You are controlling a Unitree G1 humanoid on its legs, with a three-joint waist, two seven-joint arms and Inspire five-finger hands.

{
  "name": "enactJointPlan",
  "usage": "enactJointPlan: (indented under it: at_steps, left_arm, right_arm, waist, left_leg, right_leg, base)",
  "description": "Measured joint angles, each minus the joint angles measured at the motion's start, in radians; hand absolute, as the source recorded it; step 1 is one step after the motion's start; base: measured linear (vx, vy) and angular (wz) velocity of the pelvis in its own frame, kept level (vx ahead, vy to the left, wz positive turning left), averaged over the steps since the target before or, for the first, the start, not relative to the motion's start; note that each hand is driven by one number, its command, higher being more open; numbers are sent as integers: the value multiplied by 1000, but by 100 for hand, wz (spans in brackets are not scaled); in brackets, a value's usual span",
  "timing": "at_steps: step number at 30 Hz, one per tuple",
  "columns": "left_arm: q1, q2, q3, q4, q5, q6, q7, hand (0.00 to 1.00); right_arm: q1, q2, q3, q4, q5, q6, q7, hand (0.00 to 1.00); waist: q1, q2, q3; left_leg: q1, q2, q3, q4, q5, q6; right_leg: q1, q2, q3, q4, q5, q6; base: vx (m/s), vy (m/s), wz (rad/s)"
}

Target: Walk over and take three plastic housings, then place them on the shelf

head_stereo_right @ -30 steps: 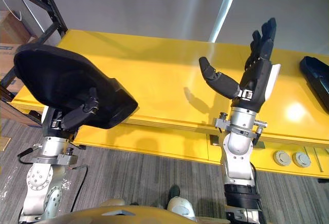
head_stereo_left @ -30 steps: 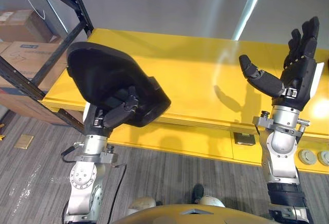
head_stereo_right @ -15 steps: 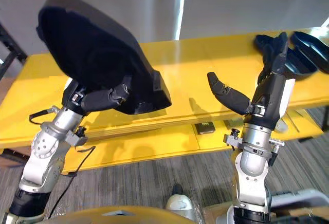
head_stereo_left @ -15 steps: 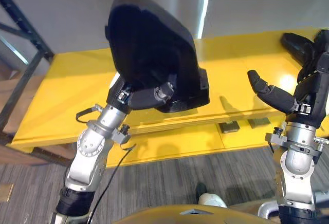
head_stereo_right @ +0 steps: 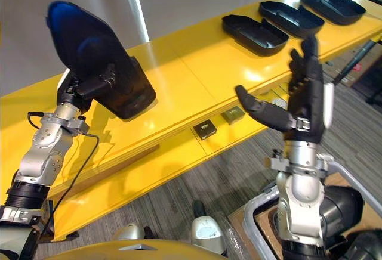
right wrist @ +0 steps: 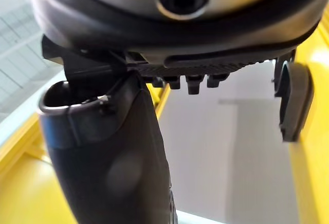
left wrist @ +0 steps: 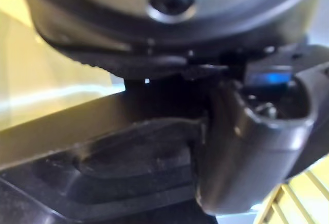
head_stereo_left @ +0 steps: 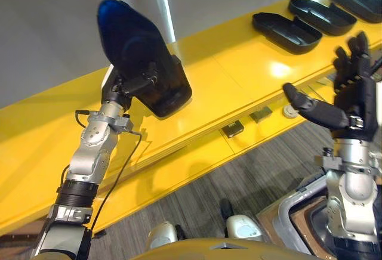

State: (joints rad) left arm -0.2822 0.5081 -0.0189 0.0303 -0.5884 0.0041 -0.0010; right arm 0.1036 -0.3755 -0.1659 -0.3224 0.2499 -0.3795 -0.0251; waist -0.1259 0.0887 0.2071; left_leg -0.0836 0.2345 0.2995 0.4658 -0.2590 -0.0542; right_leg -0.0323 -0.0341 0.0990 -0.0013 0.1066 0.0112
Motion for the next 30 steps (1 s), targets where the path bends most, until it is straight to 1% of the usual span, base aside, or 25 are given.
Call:
enactJointPlan:
  at_steps: [1, 2, 3, 4, 5, 6, 7, 8, 9, 11, 12, 13, 15, 17, 19, 22, 25, 28, 30]
  left_arm:
    - [-1, 0, 0, -1, -12, -1, -20, 0]
    - [-1, 0, 0, -2, -14, -1, -24, 0]
    - [-2, -1, -2, -7, -40, 0, -35, 0]
    - [-6, 0, -2, -13, -41, 0, -36, 0]
    - [-15, 0, -2, -12, -45, 4, -33, 0]
    - [-20, 0, -2, -10, -54, 16, -34, 0]
    - [-29, 0, -2, -2, -90, 41, -33, 0]
    - [-32, -1, -3, 3, -113, 62, -30, 0]
    - [-33, -1, -3, 4, -123, 75, -27, 0]
    - [-46, -6, -8, 7, -161, 127, -27, 0]
    - [-63, -25, -16, 26, -191, 152, -27, 0]
    - [-72, -37, -24, 43, -208, 162, -27, 0]
    - [-75, -74, -55, 90, -250, 203, -33, 0]
    - [-75, -113, -69, 102, -296, 227, -40, 0]
    - [-78, -127, -95, 102, -309, 237, -57, 0]
    - [-92, -141, -116, 110, -308, 237, -63, 0]
    - [-107, -148, -124, 131, -309, 237, -54, 0]
    - [-113, -148, -125, 155, -307, 234, -35, 0]
    - [-125, -148, -125, 167, -305, 234, -14, 0]
  right_arm:
    - [-1, -12, 24, -35, -3, 0, 10, 100]
    - [-1, -15, 29, -46, -3, 0, 13, 100]
    - [-1, -29, 40, -93, 0, 0, 23, 100]
    - [-1, -21, 41, -121, 5, -3, 34, 100]
    - [4, -6, 49, -147, 12, -4, 47, 100]
    - [11, 3, 58, -157, 14, -6, 60, 100]
    - [30, 22, 74, -160, 27, -7, 86, 100]
    - [47, 36, 92, -157, 34, -7, 99, 100]
    - [54, 43, 106, -153, 33, -7, 106, 100]
    - [73, 62, 147, -128, 32, -5, 125, 100]
    - [76, 61, 161, -110, 30, -4, 129, 100]
    - [76, 61, 167, -101, 30, -3, 129, 100]
    - [73, 59, 185, -87, 26, -2, 127, 100]
    - [72, 52, 188, -85, 15, 5, 122, 100]
    - [60, 30, 195, -85, -8, 26, 121, 100]
    - [53, -2, 213, -85, -8, 51, 120, 100]
    - [48, -13, 223, -85, -7, 71, 124, 100]
    - [47, -13, 235, -85, -5, 71, 125, 100]
    - [46, -14, 237, -84, -2, 71, 127, 100]
  waist:
    - [-1, 4, -1]
    - [-1, 5, -1]
    - [-2, 17, -6]
    - [-2, 11, -6]
    - [-3, -11, -9]
    - [-3, -22, -10]
    - [-2, -32, -15]
    - [-8, -35, -16]
    - [-11, -35, -16]
    - [-14, -34, -17]
    - [-12, -32, -18]
    - [-11, -30, -20]
    - [-16, -22, -25]
    - [-17, -17, -28]
    - [-21, -11, -34]
    - [-26, -3, -39]
    - [-32, -2, -40]
    - [-40, -2, -40]
    - [-41, -2, -40]
  left_leg:
    - [25, 18, 27, -96, 60, -3]
    - [35, 20, 38, -123, 77, -4]
    - [71, 18, 81, -218, 166, 0]
    - [94, 8, 110, -267, 212, -68]
    - [105, -34, 133, -306, 219, -55]
    - [111, -53, 143, -315, 216, -45]
    - [117, -72, 150, -314, 209, -36]
    - [124, -82, 148, -318, 207, -33]
    - [131, -88, 148, -324, 207, -32]
    - [143, -100, 147, -347, 207, -32]
    - [142, -103, 146, -353, 208, -31]
    - [140, -104, 145, -357, 209, -32]
    - [140, -108, 144, -382, 220, -34]
    - [138, -106, 145, -388, 222, -36]
    - [141, -103, 150, -401, 225, -41]
    - [143, -101, 151, -408, 226, -43]
    - [143, -103, 156, -412, 227, -44]
    - [141, -104, 163, -413, 228, -44]
    - [136, -104, 170, -412, 228, -44]
  right_leg:
    - [-3, -5, 7, 8, -8, 12]
    - [-6, -7, 8, 13, -10, 15]
    - [-30, -14, 12, 41, -26, 38]
    - [-56, -28, 16, 67, -41, 56]
    - [-74, -65, -10, 85, -48, 60]
    - [-74, -94, -35, 84, -43, 65]
    - [-65, -122, -61, 74, -24, 86]
    - [-51, -134, -78, 63, -14, 101]
    - [-43, -140, -91, 58, -14, 101]
    - [-29, -149, -106, 47, -12, 105]
    - [-27, -152, -111, 39, -12, 106]
    - [-26, -153, -115, 31, -9, 110]
    - [-23, -152, -122, 4, -2, 119]
    - [-22, -149, -124, -9, 2, 123]
    - [-22, -142, -122, -20, 9, 123]
    - [-22, -138, -122, -22, 10, 123]
    - [-27, -138, -117, -23, 10, 124]
    - [-31, -137, -108, -33, 16, 130]
    - [-38, -137, -100, -40, 23, 129]
  base:
    - [-15, 102, -39]
    - [-3, 162, -33]
    - [9, 174, -28]
    - [34, 248, -31]
    - [49, 205, -24]
    - [95, 240, -16]
    - [91, 196, -3]
    - [89, 180, 5]
    - [63, 90, 13]
    - [62, 77, 11]
    - [36, 31, 9]
    - [24, -1, 9]
    - [19, -16, 5]
    - [36, -29, -1]
    - [41, -30, -6]
    - [8, -6, -1]
    - [-22, -6, -3]
    - [-47, -14, -9]
    - [-45, -19, -11]
